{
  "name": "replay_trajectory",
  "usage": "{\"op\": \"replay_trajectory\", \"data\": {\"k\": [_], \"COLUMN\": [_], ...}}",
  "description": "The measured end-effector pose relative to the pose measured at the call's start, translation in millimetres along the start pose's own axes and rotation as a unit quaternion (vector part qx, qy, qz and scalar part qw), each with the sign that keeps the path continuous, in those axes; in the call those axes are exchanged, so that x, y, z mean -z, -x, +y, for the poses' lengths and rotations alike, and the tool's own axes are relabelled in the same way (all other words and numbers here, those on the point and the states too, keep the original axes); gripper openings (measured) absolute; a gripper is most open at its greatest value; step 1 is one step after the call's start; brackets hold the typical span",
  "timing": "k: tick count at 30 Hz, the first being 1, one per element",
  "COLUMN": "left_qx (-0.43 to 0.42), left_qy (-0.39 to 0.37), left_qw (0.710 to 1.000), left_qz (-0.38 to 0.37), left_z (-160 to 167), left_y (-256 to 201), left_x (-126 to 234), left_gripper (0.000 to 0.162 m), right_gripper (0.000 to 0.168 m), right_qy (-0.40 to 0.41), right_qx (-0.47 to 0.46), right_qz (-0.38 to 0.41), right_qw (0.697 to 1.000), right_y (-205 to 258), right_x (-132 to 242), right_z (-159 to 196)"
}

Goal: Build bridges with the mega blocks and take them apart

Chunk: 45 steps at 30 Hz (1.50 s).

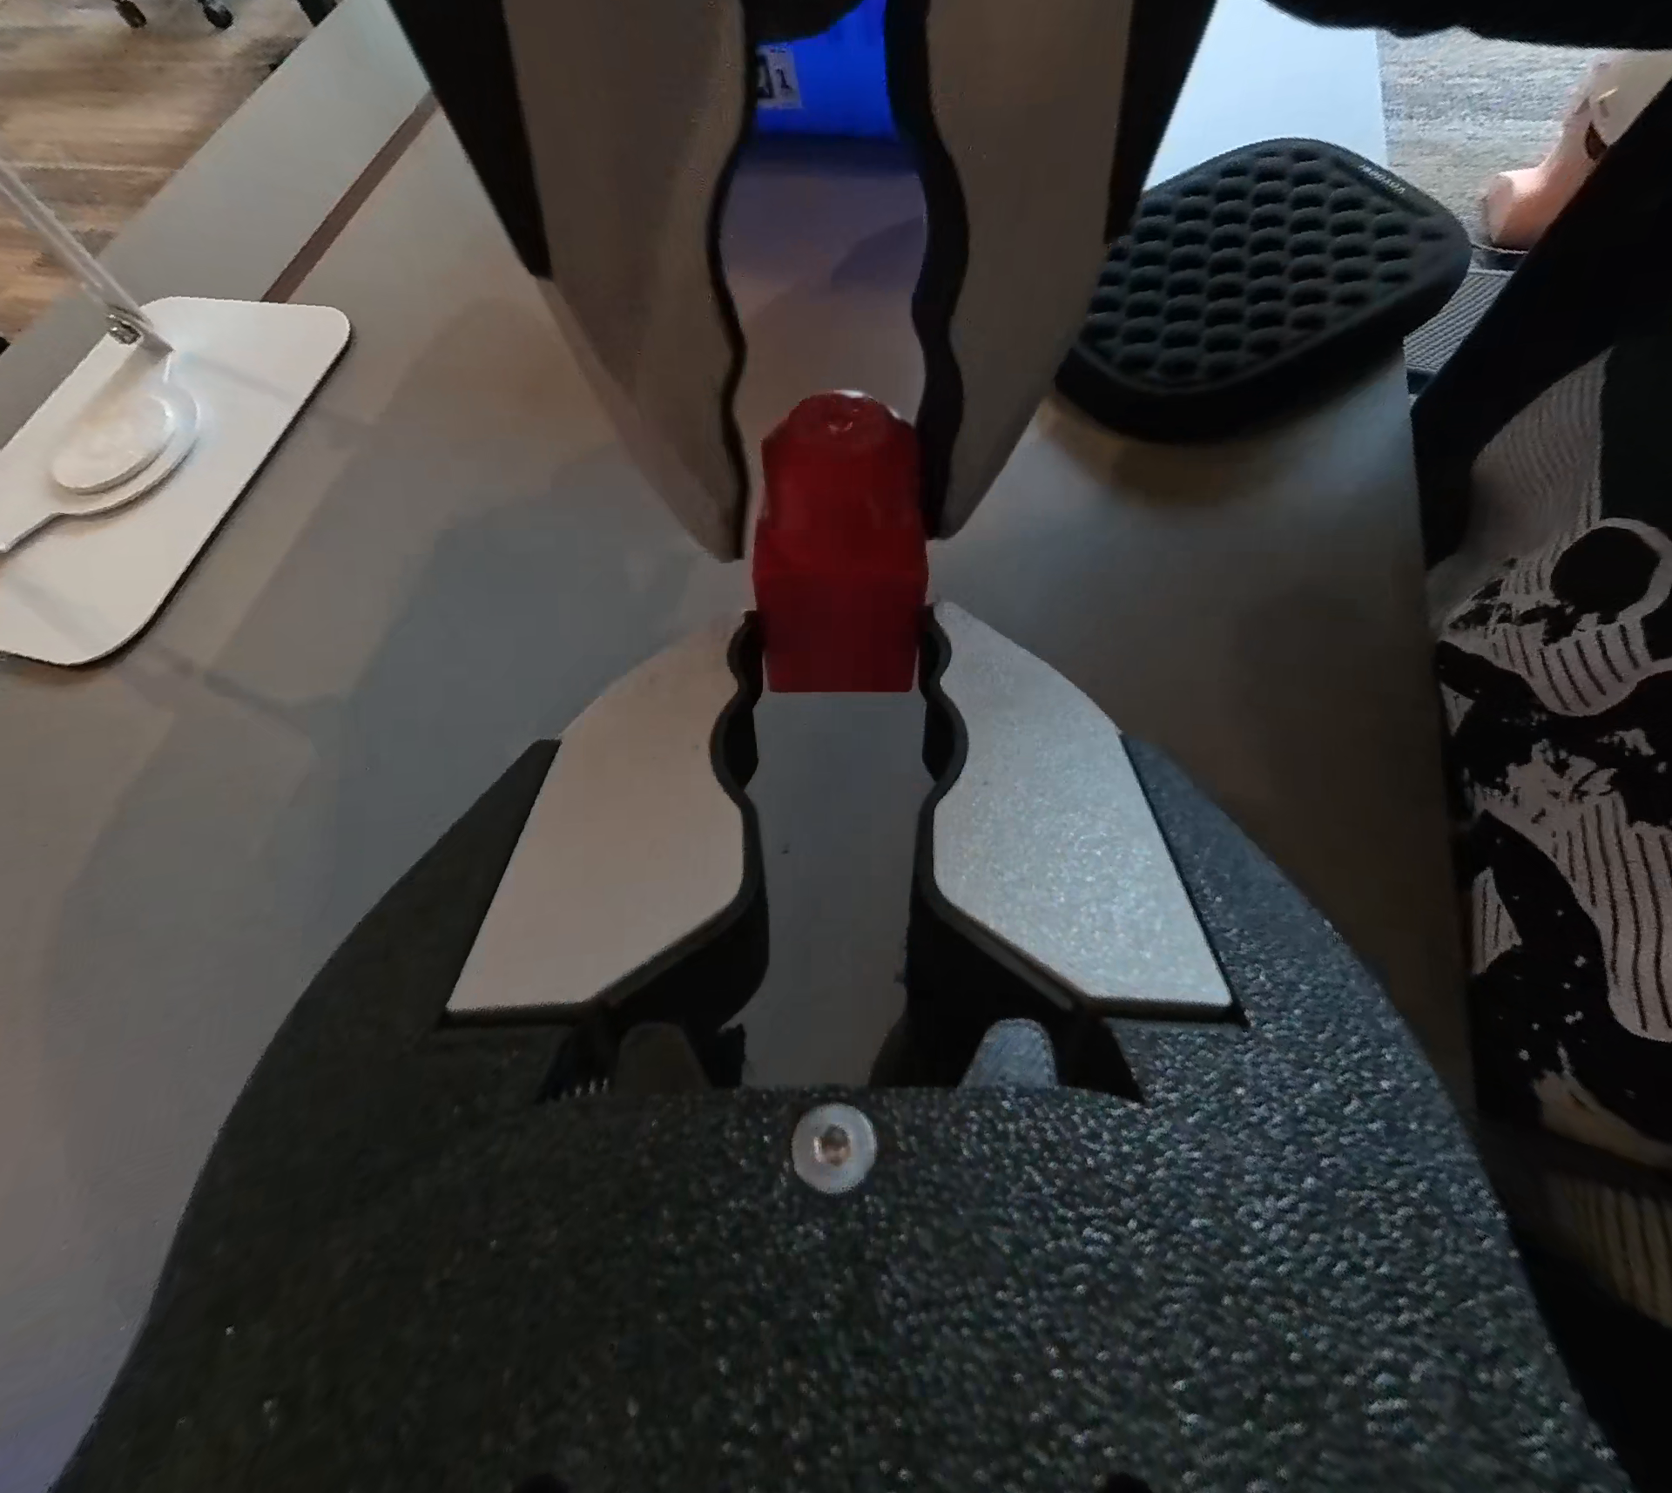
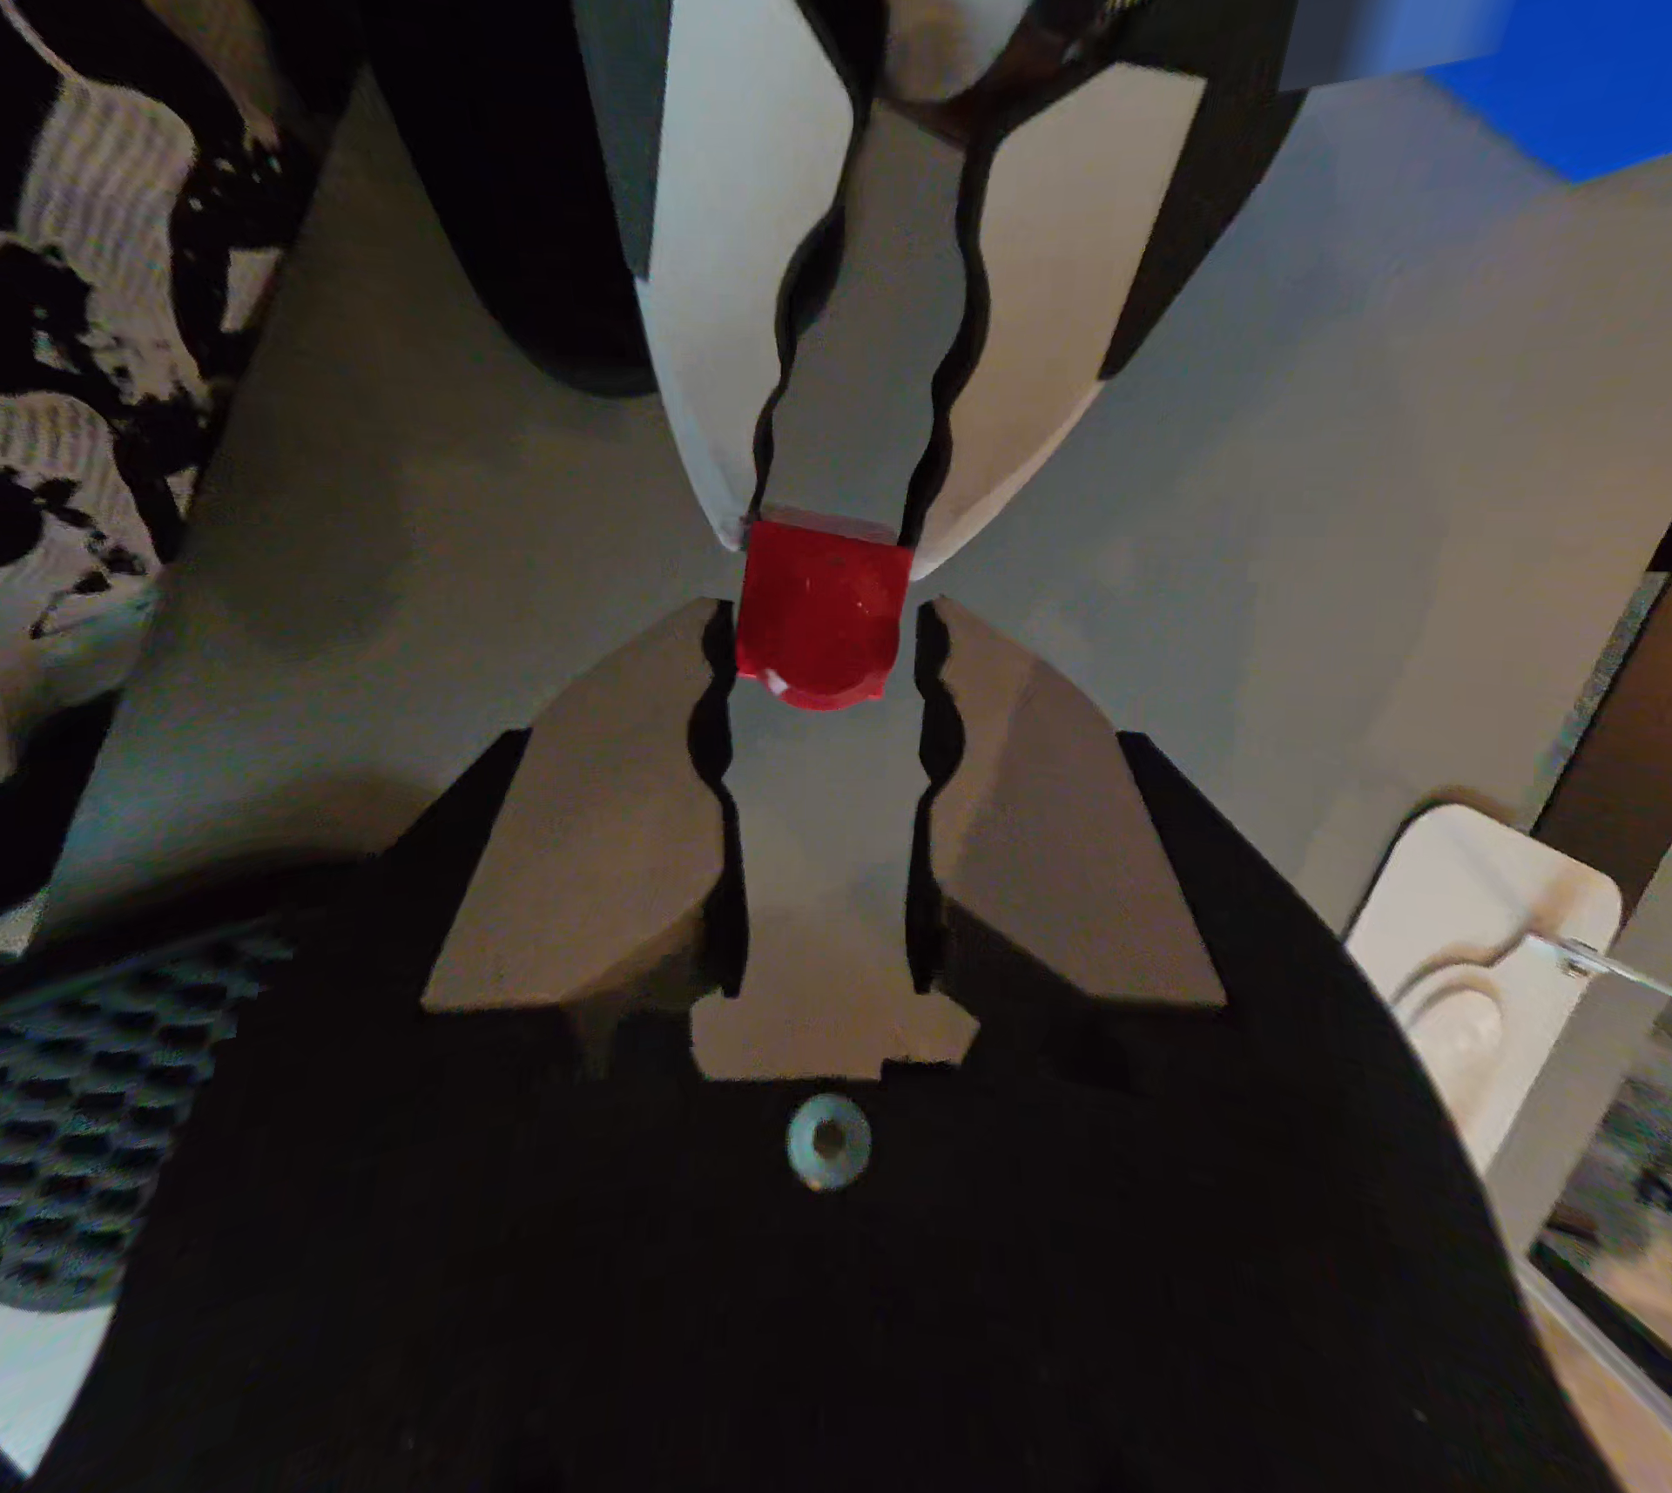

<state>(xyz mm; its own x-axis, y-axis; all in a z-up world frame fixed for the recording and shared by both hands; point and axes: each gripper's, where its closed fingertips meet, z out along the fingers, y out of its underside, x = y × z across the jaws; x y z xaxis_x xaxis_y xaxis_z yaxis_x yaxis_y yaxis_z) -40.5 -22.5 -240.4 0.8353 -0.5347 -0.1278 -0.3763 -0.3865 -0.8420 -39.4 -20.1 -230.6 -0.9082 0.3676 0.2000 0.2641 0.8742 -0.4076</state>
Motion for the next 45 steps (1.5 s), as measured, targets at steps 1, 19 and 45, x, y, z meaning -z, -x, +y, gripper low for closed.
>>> {"op": "replay_trajectory", "data": {"k": [1,19,45], "left_qx": [-0.001,0.092,0.089], "left_qy": [0.001,-0.100,-0.104], "left_qw": [1.000,0.979,0.971], "left_qz": [-0.002,-0.152,-0.196], "left_z": [1,28,34], "left_y": [1,35,47], "left_x": [0,78,104], "left_gripper": [0.033,0.060,0.059], "right_gripper": [0.034,0.033,0.057], "right_qy": [0.003,0.124,0.160], "right_qx": [0.001,-0.121,-0.165], "right_qz": [0.001,-0.044,-0.030], "right_qw": [1.000,0.984,0.973], "right_y": [0,4,2], "right_x": [-2,-53,-39], "right_z": [0,79,78]}}
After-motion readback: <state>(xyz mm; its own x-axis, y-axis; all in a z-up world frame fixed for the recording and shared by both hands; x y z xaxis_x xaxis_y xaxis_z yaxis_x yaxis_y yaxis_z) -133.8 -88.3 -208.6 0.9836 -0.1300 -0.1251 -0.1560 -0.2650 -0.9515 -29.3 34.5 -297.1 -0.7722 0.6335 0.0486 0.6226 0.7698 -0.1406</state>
